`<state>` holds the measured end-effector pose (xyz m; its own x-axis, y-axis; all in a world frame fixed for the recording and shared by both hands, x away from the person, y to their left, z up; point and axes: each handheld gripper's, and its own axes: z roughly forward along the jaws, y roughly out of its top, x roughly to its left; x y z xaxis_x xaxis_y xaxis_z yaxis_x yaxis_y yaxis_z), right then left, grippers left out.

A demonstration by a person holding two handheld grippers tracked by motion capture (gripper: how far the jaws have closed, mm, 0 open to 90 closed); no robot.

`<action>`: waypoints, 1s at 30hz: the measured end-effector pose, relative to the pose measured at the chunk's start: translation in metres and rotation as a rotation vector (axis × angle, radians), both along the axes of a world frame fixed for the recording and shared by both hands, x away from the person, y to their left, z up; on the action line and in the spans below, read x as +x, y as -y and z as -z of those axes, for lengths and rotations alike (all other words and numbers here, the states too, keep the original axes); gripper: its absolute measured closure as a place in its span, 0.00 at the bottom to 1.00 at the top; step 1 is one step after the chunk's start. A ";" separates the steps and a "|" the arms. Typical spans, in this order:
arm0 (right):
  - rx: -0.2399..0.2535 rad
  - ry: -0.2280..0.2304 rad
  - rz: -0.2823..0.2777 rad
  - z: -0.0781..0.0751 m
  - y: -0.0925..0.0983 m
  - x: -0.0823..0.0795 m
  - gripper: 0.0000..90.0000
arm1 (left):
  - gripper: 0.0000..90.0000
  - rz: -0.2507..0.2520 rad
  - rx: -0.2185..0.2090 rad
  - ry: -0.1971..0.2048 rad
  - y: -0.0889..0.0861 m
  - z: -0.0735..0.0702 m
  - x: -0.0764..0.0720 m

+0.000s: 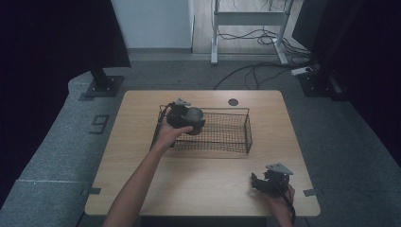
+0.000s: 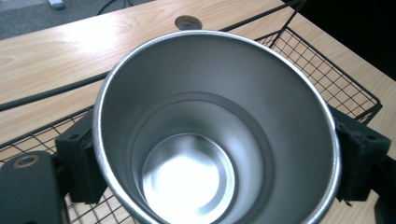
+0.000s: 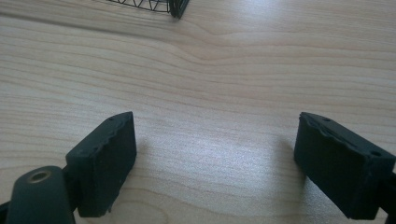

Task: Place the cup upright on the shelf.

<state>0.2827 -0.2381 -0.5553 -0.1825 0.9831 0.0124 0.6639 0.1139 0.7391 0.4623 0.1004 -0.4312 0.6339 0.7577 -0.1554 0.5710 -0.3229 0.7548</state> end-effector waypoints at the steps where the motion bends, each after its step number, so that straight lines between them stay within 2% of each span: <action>1: 0.000 0.000 0.000 0.000 0.000 0.000 0.14 | 0.14 -0.001 0.007 0.000 0.001 0.002 0.001; 9: 0.000 0.000 0.000 0.000 0.000 0.000 0.14 | 0.14 -0.017 0.013 -0.025 0.005 0.013 0.006; 12: 0.000 0.000 0.000 0.000 0.000 0.000 0.14 | 0.14 -0.024 0.006 -0.046 0.004 0.020 0.008; 17: 0.000 0.000 0.000 0.000 0.000 0.000 0.14 | 0.14 -0.032 0.020 -0.063 0.004 0.029 0.012; 30: 0.000 0.000 0.000 0.000 0.000 0.000 0.14 | 0.14 -0.027 0.052 -0.075 0.011 0.041 0.015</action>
